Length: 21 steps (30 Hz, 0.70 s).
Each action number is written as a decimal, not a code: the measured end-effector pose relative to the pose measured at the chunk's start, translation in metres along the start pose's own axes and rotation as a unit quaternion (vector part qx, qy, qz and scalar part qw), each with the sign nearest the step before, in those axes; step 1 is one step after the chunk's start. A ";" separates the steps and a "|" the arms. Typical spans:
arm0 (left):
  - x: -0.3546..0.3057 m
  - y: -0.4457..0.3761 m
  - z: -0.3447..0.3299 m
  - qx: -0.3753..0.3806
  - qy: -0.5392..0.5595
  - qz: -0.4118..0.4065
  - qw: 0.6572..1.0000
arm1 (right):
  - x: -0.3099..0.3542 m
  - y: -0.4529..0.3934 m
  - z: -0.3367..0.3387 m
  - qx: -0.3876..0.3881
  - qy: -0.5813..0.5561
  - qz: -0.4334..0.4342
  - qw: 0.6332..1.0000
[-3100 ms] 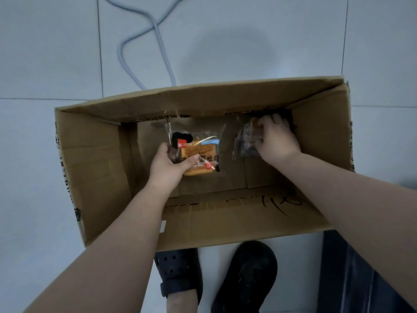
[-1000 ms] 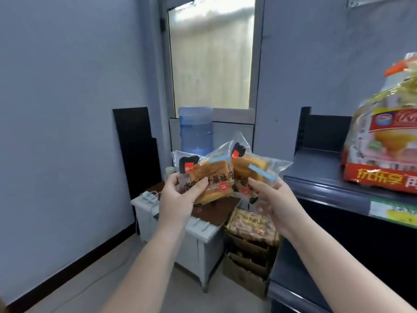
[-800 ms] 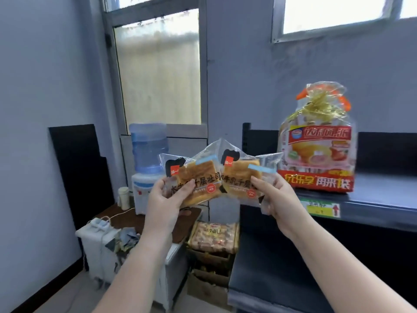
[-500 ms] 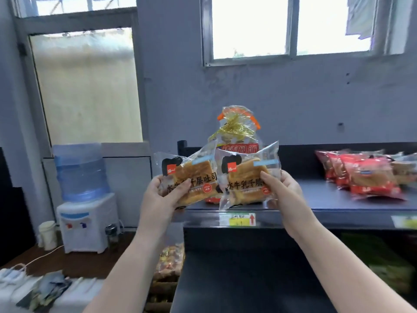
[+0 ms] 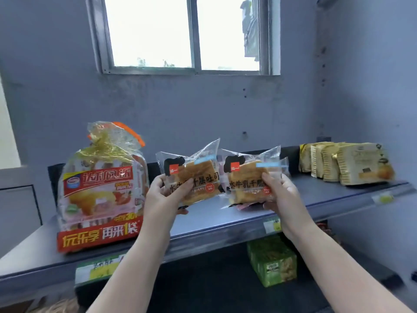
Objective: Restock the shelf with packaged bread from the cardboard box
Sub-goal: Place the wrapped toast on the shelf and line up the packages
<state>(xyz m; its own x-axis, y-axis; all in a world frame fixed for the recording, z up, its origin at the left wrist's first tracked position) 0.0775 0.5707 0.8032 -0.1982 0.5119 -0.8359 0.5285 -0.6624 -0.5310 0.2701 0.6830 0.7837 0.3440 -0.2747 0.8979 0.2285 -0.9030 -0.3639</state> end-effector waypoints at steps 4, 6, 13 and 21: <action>0.017 -0.006 -0.041 0.022 0.009 0.009 1.000 | -0.004 -0.016 0.039 -0.040 -0.013 -0.014 0.999; 0.024 -0.010 -0.057 0.034 0.004 0.011 0.999 | -0.006 -0.023 0.054 -0.059 -0.018 -0.018 0.998; 0.047 -0.036 -0.092 0.057 0.012 0.015 0.998 | -0.015 -0.051 0.089 -0.114 -0.007 -0.020 0.993; 0.069 -0.081 -0.123 0.074 0.048 0.000 0.996 | -0.024 -0.106 0.102 -0.157 -0.004 -0.011 0.987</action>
<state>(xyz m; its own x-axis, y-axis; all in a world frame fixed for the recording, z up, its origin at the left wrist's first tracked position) 0.1221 0.7268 0.8057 -0.1146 0.5578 -0.8220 0.3995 -0.7317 -0.5522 0.3302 0.8186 0.7752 0.3497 -0.2516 0.9025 -0.0578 -0.9672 -0.2472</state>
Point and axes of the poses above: each hand's wrist, its own y-axis away from the middle knuckle, its own z-axis out of the back of the hand, x = y × z, the point moved 1 cm from there along -y, towards the middle knuckle, and after that the axes turned 4 degrees about -z, right-handed, at the moved point
